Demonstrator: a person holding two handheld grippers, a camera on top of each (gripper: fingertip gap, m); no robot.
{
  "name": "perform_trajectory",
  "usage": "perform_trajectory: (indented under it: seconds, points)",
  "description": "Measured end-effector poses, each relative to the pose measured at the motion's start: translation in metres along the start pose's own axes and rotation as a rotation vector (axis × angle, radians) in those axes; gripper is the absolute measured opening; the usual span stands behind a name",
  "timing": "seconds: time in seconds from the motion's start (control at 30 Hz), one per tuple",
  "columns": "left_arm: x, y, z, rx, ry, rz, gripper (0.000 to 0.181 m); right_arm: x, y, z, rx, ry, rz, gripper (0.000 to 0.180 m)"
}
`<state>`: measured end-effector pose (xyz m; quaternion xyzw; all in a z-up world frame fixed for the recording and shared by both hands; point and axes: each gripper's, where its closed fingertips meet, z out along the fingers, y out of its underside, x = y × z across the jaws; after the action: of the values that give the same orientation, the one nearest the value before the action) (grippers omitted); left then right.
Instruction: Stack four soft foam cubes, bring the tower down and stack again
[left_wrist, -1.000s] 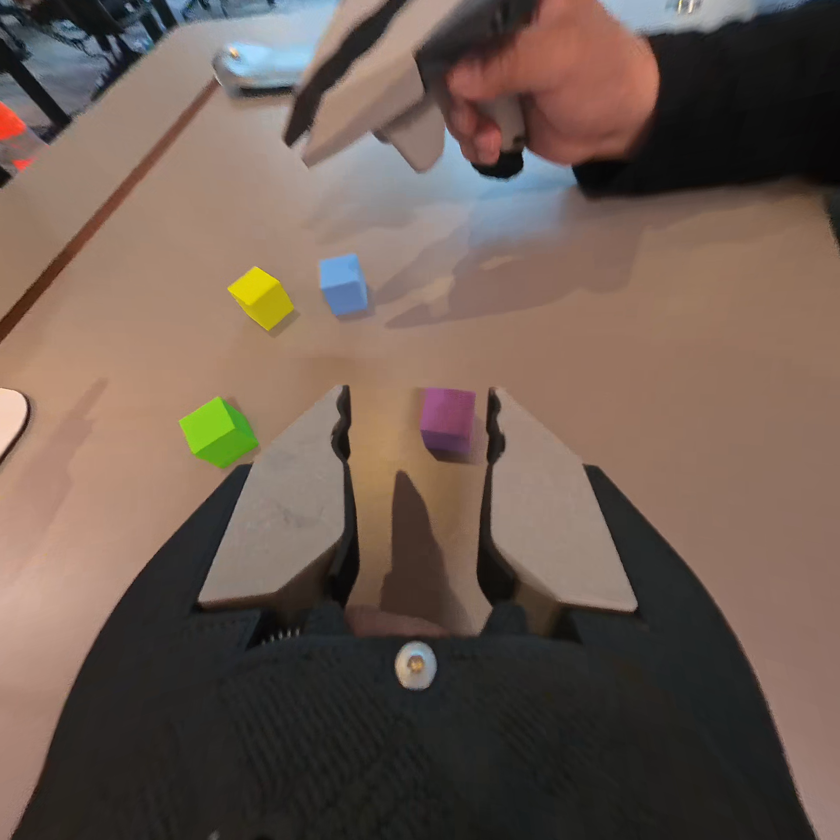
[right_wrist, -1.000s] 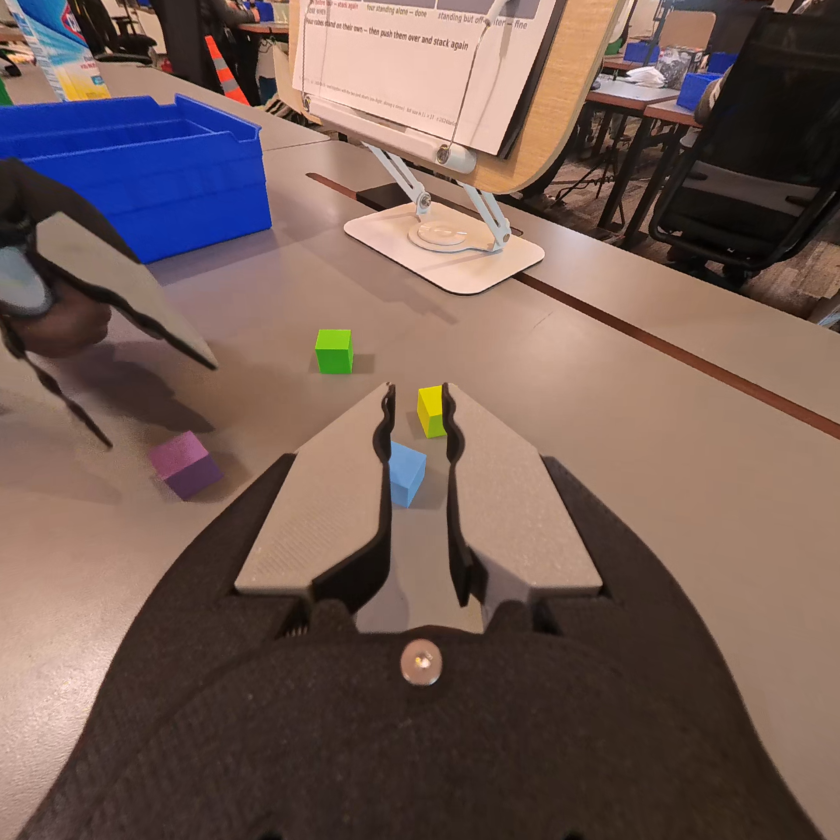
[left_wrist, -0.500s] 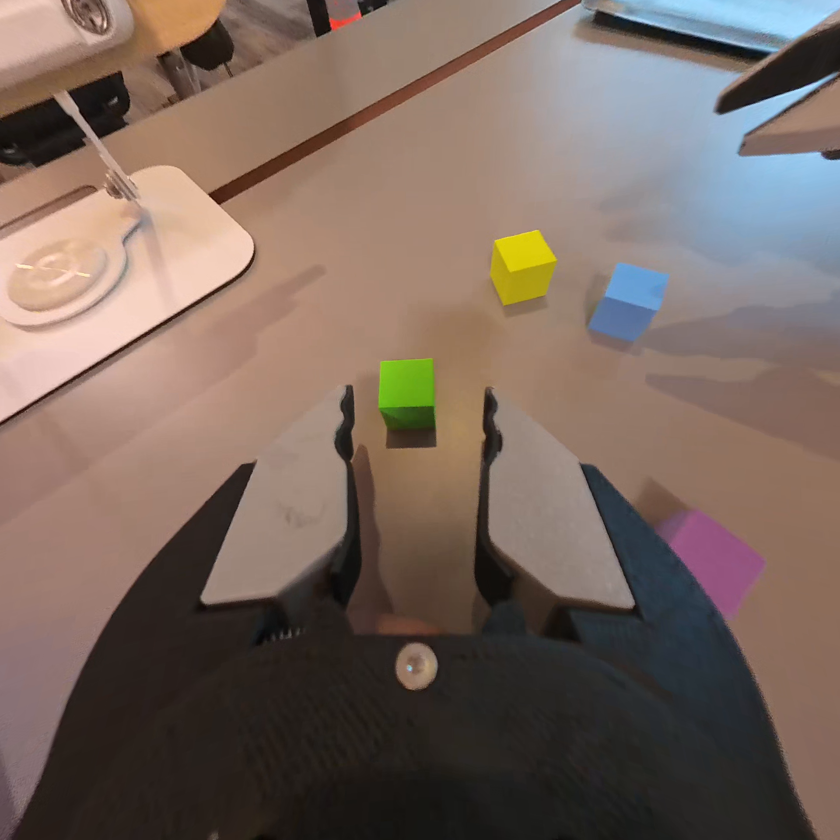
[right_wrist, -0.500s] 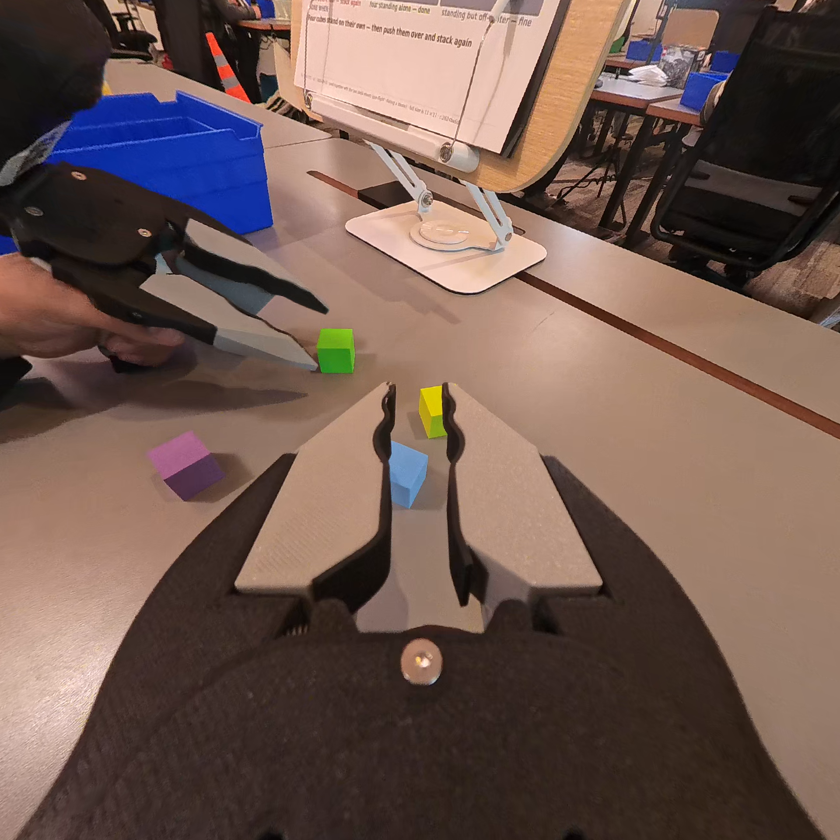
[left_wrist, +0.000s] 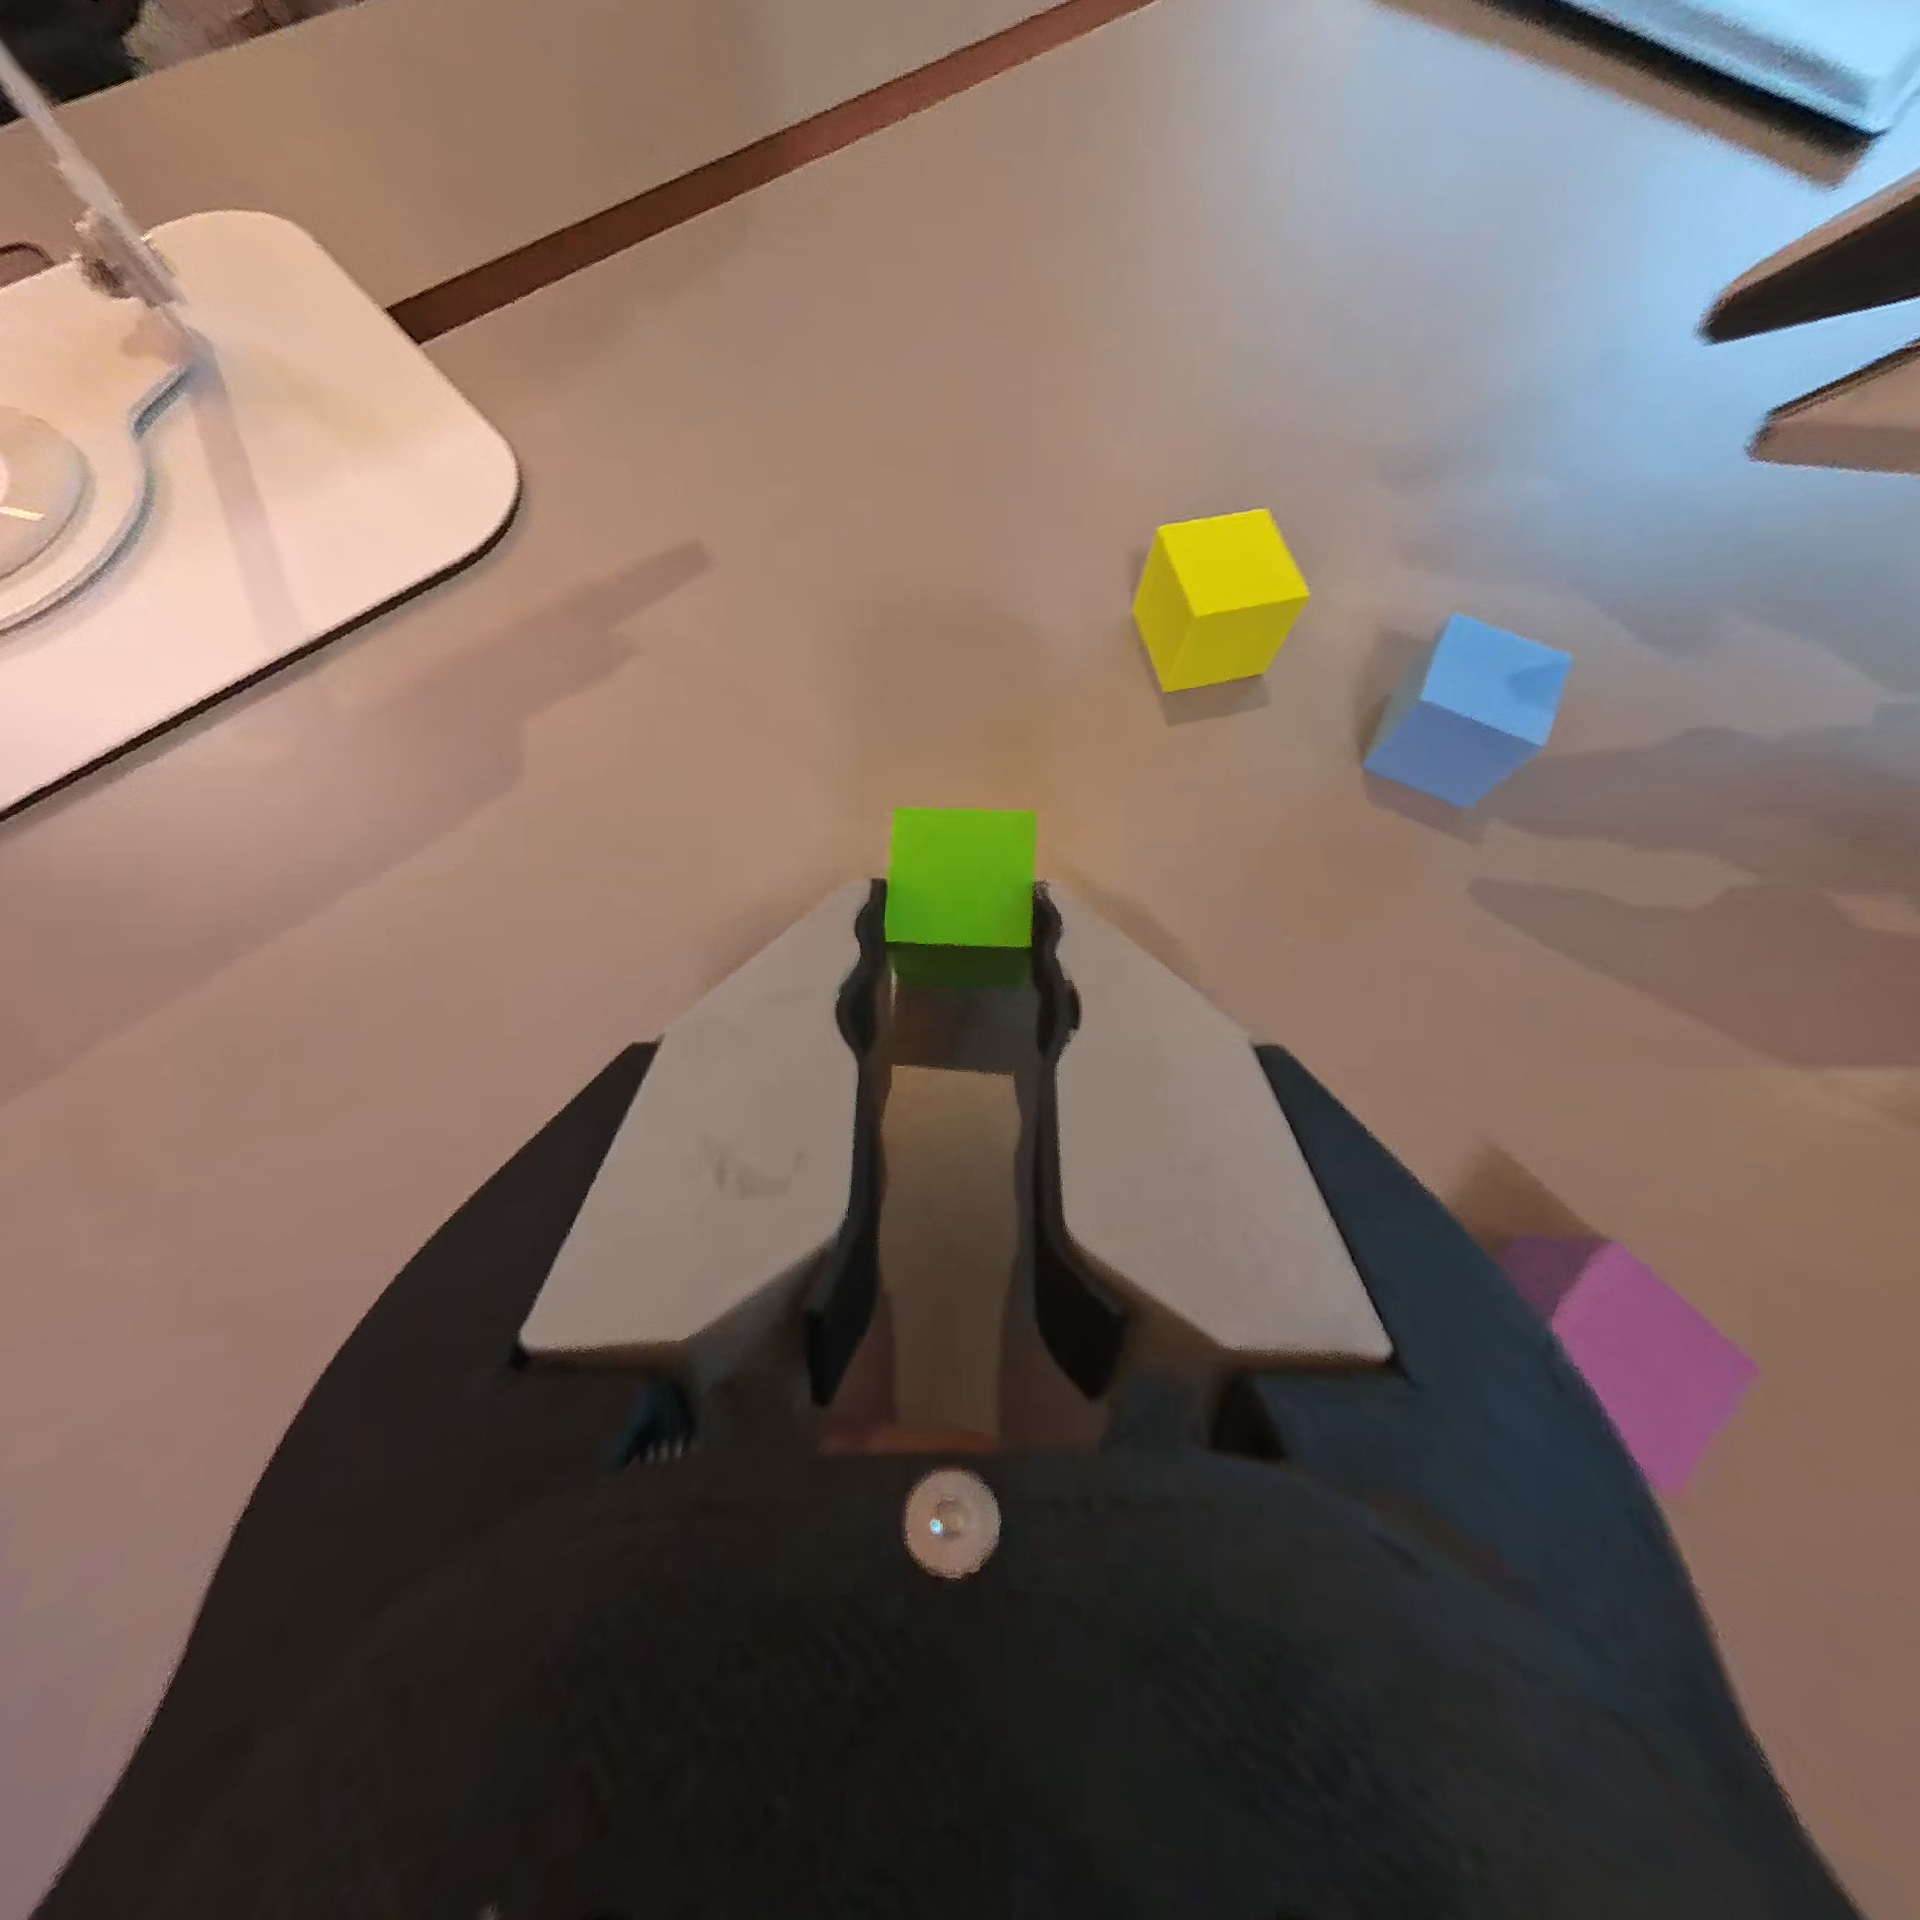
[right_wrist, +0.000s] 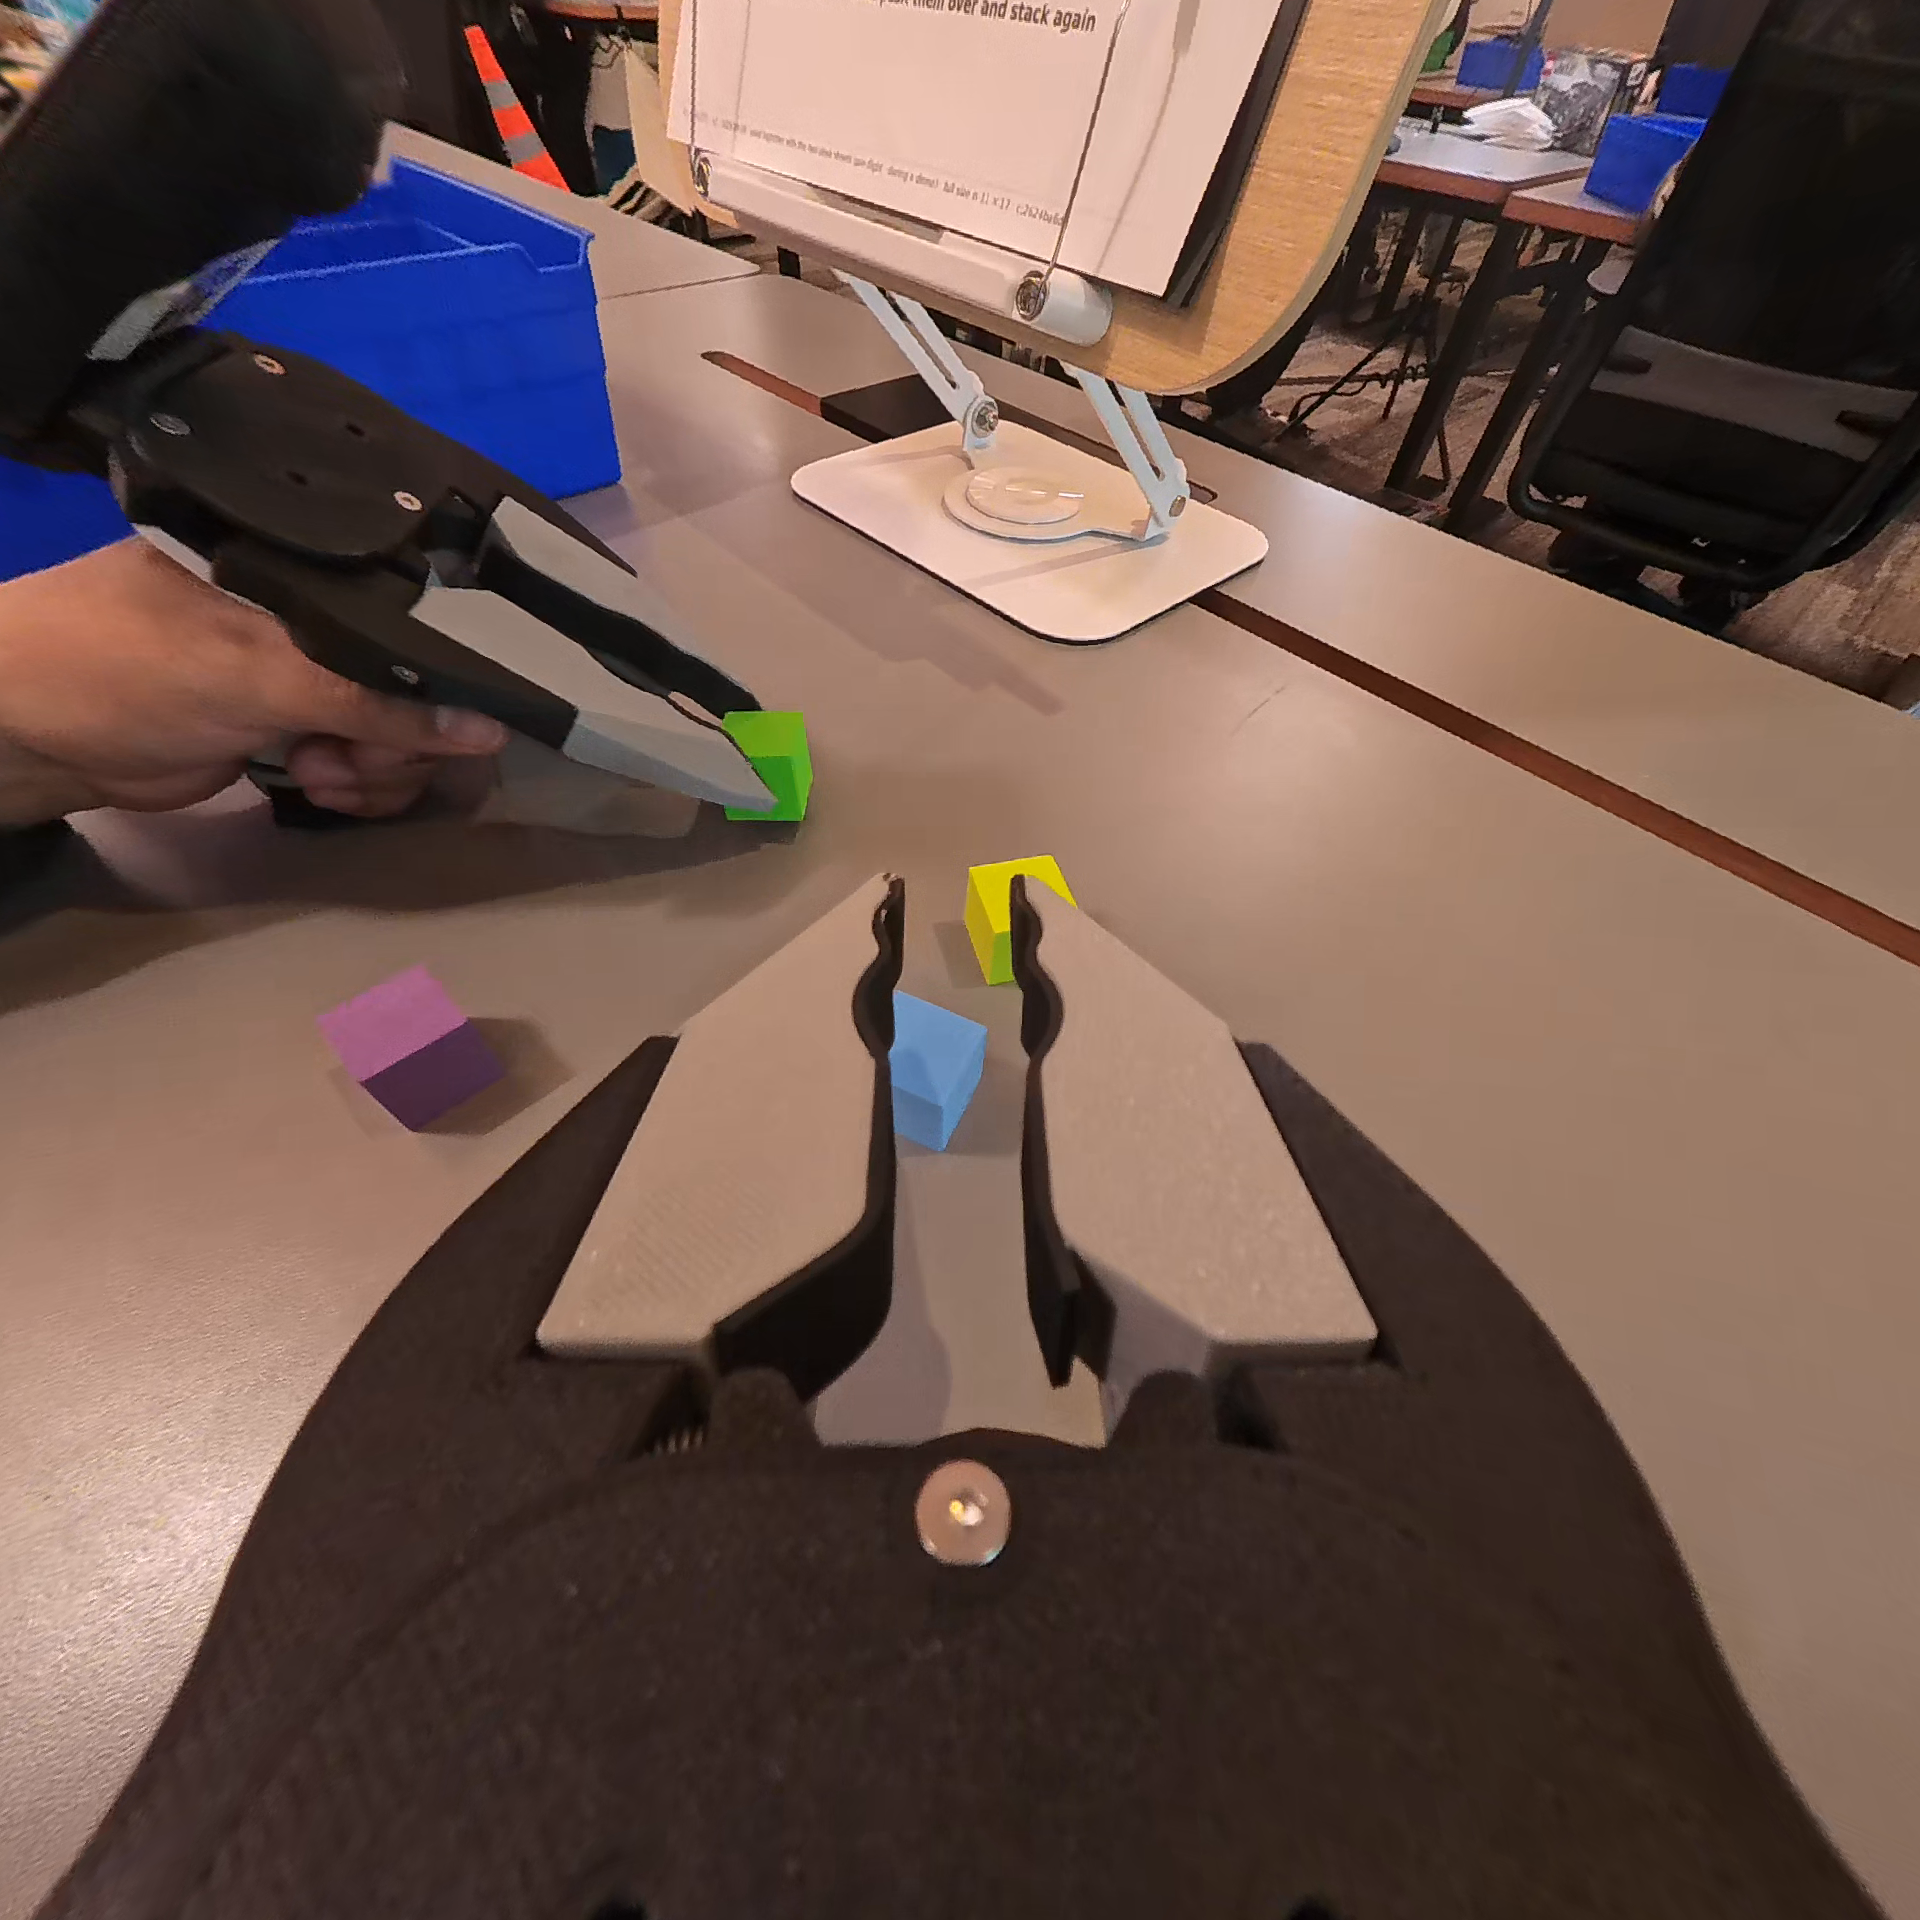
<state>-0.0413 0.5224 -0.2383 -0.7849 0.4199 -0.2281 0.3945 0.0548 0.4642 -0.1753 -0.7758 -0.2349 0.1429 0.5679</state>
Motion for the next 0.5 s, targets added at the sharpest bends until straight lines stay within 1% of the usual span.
perform_trajectory:
  seconds: [0.1,0.23,0.33,0.4,0.5]
  points:
    - [0.009,-0.006,-0.006,0.050,0.063,0.019,0.025,-0.001,0.000,0.000,0.002,-0.019,0.017,0.018]
    - [0.029,-0.011,-0.018,0.125,0.169,0.096,0.025,0.000,-0.003,-0.003,0.017,-0.034,0.045,0.018]
    - [0.041,-0.005,-0.027,0.127,0.232,0.155,0.026,-0.003,-0.005,-0.005,0.029,-0.060,0.060,0.020]
    - [0.049,-0.004,-0.033,0.131,0.276,0.177,0.026,-0.009,-0.008,-0.006,0.043,-0.103,0.077,0.020]
    - [0.064,-0.011,-0.046,0.182,0.314,0.261,0.025,-0.029,-0.012,-0.007,0.052,-0.237,0.108,0.023]
